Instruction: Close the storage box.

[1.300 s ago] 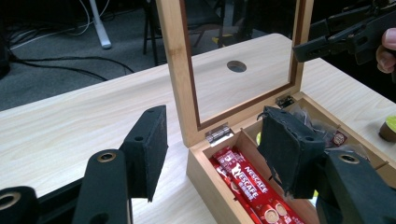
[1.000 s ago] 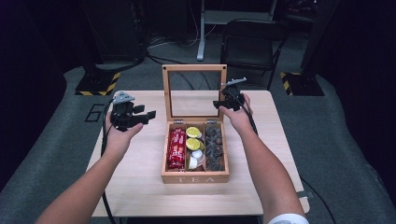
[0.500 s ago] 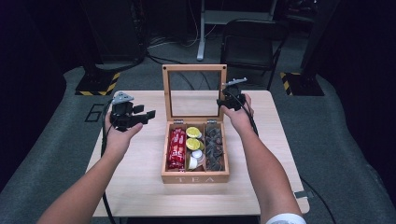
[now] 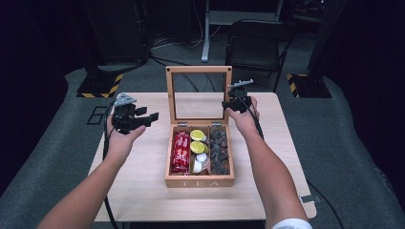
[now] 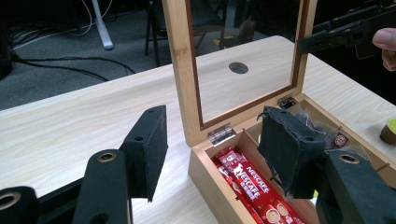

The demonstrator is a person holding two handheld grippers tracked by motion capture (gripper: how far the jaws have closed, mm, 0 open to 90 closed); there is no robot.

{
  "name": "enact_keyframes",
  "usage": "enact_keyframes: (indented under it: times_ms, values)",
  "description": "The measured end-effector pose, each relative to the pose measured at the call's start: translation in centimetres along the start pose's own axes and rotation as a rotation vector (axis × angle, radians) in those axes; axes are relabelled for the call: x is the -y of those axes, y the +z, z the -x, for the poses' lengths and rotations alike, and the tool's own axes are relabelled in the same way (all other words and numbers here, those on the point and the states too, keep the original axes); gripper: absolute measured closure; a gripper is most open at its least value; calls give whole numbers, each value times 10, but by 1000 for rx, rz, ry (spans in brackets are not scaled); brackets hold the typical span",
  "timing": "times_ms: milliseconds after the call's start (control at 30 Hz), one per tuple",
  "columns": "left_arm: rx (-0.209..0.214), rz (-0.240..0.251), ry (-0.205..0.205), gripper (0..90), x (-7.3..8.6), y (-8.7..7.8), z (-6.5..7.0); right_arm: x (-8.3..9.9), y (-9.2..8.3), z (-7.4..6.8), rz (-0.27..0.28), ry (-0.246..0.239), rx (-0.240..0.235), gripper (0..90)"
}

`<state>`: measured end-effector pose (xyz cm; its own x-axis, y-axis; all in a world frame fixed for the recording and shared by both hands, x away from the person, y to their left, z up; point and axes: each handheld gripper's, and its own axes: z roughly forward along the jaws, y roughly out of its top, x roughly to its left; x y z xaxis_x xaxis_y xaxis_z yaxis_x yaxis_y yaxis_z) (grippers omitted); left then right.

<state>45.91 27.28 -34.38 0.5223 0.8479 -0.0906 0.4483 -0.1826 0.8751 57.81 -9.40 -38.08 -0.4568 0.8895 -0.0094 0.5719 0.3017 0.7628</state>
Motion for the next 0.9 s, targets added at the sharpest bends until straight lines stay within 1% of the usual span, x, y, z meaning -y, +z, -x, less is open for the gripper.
enact_keyframes:
  times_ms: [133, 233, 367, 400, 433, 500, 533, 600, 667, 700, 733, 767, 833, 867, 900]
  values:
    - [1, -3, 5, 418, 0, 2, 0, 0, -1, 0, -2, 13, -3, 624]
    - [4, -9, 9, 419, 0, 3, 0, 0, -1, 0, 3, 12, -4, 626]
    - [0, -2, 3, 418, -1, 6, 0, 1, -3, -1, 9, 10, 1, 628]
    - [0, -2, 3, 418, -1, 6, 0, 2, -3, -1, 6, 19, 0, 629]
    - [-6, 1, -9, 418, 0, 9, 0, 2, -4, -2, 9, 19, -1, 629]
    - [-7, 3, -10, 418, 1, 13, 0, 3, -4, -2, 15, 9, 4, 629]
    - [-7, 0, -10, 418, 1, 14, 1, 3, -5, -3, 9, 17, 6, 630]
    - [-1, 2, -11, 417, 0, 17, 2, 3, -5, -3, 8, 17, 7, 630]
    - [7, 0, -3, 416, 0, 18, 1, 3, -6, -3, 14, 2, 9, 630]
    - [10, 0, -1, 416, 0, 20, 2, 3, -6, -3, 14, 2, 9, 630]
    - [10, -7, 11, 417, -2, 24, 2, 3, -7, -4, 9, 3, 11, 631]
    - [10, -9, 12, 417, -2, 27, 2, 3, -8, -5, 7, 6, 12, 632]
    - [8, -10, 8, 417, -2, 32, 2, 4, -8, -5, 19, -4, 18, 633]
    - [8, -10, 8, 417, -2, 32, 2, 5, -9, -6, 17, 9, 18, 633]
    - [-3, -18, 17, 417, -3, 38, 3, 6, -9, -6, 22, 10, 19, 633]
